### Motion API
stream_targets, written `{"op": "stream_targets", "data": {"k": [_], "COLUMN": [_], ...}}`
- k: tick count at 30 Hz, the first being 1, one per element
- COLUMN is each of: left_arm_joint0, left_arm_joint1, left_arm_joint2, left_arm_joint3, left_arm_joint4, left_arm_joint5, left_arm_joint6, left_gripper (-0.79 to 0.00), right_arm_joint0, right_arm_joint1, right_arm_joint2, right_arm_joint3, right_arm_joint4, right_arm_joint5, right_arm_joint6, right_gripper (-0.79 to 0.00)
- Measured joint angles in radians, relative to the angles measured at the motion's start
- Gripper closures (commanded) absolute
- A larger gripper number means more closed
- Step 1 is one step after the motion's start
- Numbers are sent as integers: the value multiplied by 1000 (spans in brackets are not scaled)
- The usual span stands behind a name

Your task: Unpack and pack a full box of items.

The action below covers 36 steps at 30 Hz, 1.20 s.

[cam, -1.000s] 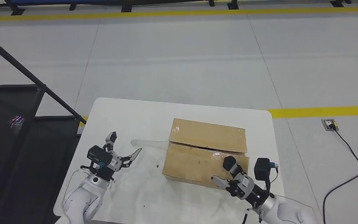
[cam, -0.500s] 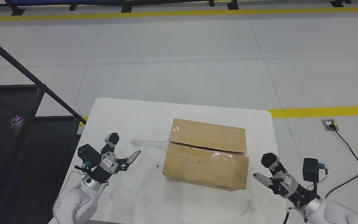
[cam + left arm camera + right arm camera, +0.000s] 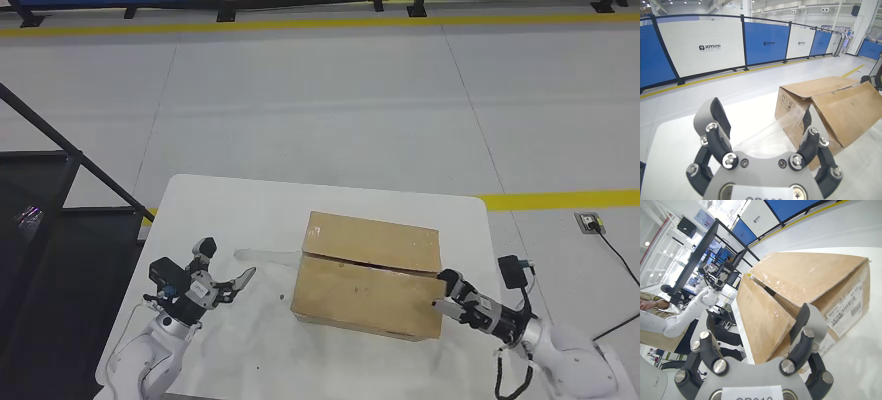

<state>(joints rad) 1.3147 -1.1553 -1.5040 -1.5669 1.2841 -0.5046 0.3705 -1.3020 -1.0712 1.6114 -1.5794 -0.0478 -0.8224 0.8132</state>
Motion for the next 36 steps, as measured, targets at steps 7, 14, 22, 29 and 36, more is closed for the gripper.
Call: {"op": "stream_targets", "data": {"k": [7,14,22,29,36], "left_arm_joint0": [-2,-4,-7,-15,-26], "left_arm_joint1": [-1,2,12,26,40], "left_arm_joint2": [15,36,67,83,99], "left_arm_joint3": [-26,-55,-59,-43,-19], "left_arm_joint4": [-8,24,81,160,233], "left_arm_joint5": [-10,-53,-196,-320,-411], "left_arm_joint6": [-3,-13,-52,-83,-168], "left_gripper": [-785,-785,-785,-785,-785], "right_arm_joint0": [-34,-129,-197,-233,-239], "right_arm_joint1": [38,115,202,245,268], "right_arm_joint2": [-12,-39,-59,-98,-131], "right_arm_joint3": [-64,-175,-265,-340,-355], "right_arm_joint4": [198,116,-23,-181,-264], "right_arm_joint5": [-83,-162,-190,-190,-190], "right_arm_joint6": [107,23,-5,-6,-61], "right_gripper": [-785,-785,-785,-785,-785]}}
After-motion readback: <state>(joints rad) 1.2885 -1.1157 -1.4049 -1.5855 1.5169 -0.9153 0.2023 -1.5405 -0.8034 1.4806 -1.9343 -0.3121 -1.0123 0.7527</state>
